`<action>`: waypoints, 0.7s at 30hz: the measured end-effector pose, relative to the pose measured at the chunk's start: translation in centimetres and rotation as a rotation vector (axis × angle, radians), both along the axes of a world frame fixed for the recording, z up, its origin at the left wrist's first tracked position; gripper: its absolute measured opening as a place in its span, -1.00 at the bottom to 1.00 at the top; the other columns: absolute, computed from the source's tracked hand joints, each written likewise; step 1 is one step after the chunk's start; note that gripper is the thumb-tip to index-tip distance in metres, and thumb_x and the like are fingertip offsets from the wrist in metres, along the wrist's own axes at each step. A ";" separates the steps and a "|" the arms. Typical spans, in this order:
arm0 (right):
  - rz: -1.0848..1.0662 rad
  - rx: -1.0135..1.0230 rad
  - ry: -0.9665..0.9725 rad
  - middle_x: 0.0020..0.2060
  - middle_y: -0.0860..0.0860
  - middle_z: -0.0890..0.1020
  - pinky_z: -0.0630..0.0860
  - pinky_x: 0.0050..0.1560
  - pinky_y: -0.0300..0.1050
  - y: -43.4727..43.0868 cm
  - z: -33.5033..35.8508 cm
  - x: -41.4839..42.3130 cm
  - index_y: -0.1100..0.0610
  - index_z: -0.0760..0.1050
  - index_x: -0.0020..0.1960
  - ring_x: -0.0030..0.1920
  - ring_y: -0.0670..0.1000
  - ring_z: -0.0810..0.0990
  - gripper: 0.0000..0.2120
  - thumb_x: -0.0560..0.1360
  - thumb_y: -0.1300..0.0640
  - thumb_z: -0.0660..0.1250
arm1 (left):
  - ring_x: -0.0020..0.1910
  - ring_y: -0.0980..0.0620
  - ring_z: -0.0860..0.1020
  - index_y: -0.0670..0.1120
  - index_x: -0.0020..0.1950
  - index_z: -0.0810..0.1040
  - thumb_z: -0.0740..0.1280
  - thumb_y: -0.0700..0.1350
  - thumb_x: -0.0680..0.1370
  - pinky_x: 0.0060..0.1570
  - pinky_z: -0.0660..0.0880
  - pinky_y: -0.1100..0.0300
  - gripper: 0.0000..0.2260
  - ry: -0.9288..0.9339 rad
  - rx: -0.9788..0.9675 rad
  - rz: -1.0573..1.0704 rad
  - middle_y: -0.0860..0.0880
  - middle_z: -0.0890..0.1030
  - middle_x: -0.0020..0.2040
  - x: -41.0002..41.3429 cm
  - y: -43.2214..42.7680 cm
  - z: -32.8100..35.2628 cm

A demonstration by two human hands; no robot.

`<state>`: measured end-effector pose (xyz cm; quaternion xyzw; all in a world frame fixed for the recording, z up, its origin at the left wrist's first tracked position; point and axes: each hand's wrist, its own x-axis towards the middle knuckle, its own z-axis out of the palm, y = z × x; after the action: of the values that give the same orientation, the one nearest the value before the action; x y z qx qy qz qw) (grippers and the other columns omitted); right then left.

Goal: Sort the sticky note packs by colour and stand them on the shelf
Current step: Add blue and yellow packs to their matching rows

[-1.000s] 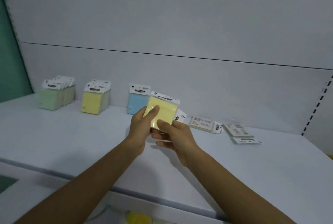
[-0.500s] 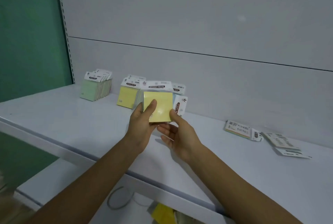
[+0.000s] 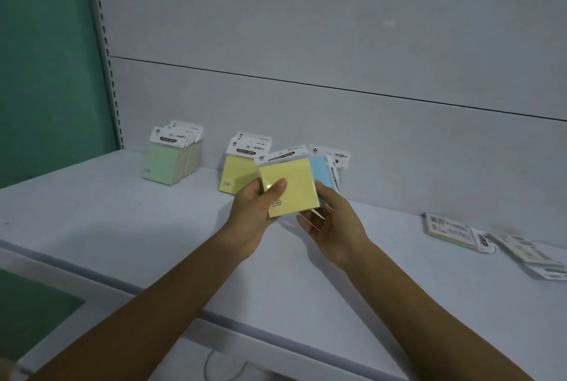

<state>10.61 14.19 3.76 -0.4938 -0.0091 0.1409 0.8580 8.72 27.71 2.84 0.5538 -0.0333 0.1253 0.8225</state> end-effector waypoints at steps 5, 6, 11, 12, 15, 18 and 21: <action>-0.091 -0.050 -0.006 -0.15 0.10 0.59 0.55 -0.20 -0.13 1.5 -0.3 1.2 0.14 0.46 0.10 -0.19 0.03 0.58 -0.81 0.49 0.22 0.34 | -0.01 0.01 0.57 -0.06 0.10 0.57 0.32 -0.12 0.54 0.05 0.50 0.09 -0.85 0.045 0.161 0.019 -0.01 0.63 -0.01 2.0 2.7 -0.4; -0.119 -0.067 -0.016 -0.12 0.10 0.59 0.55 -0.21 -0.14 1.6 -0.2 1.5 0.14 0.45 0.12 -0.18 0.03 0.57 -0.77 0.48 0.23 0.35 | -0.03 0.03 0.56 -0.06 0.08 0.57 0.33 -0.11 0.54 0.00 0.49 0.14 -0.86 0.041 0.206 0.025 0.00 0.63 -0.03 2.5 3.3 -0.5; -0.266 -0.085 -0.068 -0.10 0.06 0.60 0.52 -0.17 -0.16 2.9 0.6 2.8 0.11 0.45 0.15 -0.19 0.00 0.60 -0.73 0.47 0.25 0.35 | -0.14 0.09 0.54 -0.04 0.00 0.56 0.35 -0.14 0.53 -0.05 0.49 0.16 -0.93 -0.015 0.358 -0.004 0.04 0.61 -0.11 4.8 6.8 0.1; -0.286 -0.085 -0.078 -0.13 0.04 0.60 0.52 -0.16 -0.16 3.1 0.7 3.0 0.12 0.45 0.14 -0.23 -0.03 0.61 -0.74 0.47 0.26 0.34 | -0.14 0.08 0.56 -0.03 -0.02 0.55 0.35 -0.15 0.53 -0.05 0.51 0.15 -0.94 -0.043 0.427 -0.020 0.04 0.61 -0.11 5.3 7.6 0.3; -0.328 -0.110 -0.086 -0.17 0.03 0.59 0.50 -0.16 -0.15 3.9 0.0 3.4 0.15 0.44 0.18 -0.37 -0.10 0.59 -0.70 0.46 0.29 0.32 | -0.19 0.07 0.53 -0.09 -0.13 0.52 0.37 -0.15 0.52 -0.15 0.48 0.16 -0.94 -0.138 0.716 -0.059 0.02 0.57 -0.20 6.7 9.9 0.2; -0.366 -0.159 -0.081 -0.15 0.04 0.58 0.49 -0.16 -0.15 4.5 -0.7 3.5 0.16 0.46 0.16 -0.24 -0.03 0.55 -0.70 0.44 0.33 0.31 | -0.30 0.01 0.40 -0.19 -0.22 0.43 0.39 -0.09 0.50 -0.28 0.33 0.14 -0.77 -0.226 1.001 0.038 -0.06 0.46 -0.30 7.8 11.6 -0.4; -0.408 -0.173 -0.108 -0.09 0.07 0.60 0.51 -0.15 -0.10 4.6 -1.0 4.0 0.11 0.53 0.00 -0.13 0.04 0.57 -0.79 0.44 0.35 0.32 | -0.25 -0.13 0.52 -0.17 -0.15 0.44 0.43 -0.05 0.45 -0.21 0.46 0.00 -0.76 -0.253 1.056 0.182 -0.14 0.56 -0.24 8.8 13.2 -1.3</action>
<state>14.66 18.75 2.72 -0.5641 0.0570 -0.0619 0.8214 17.49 40.93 1.57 0.8724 -0.1421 0.2278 0.4084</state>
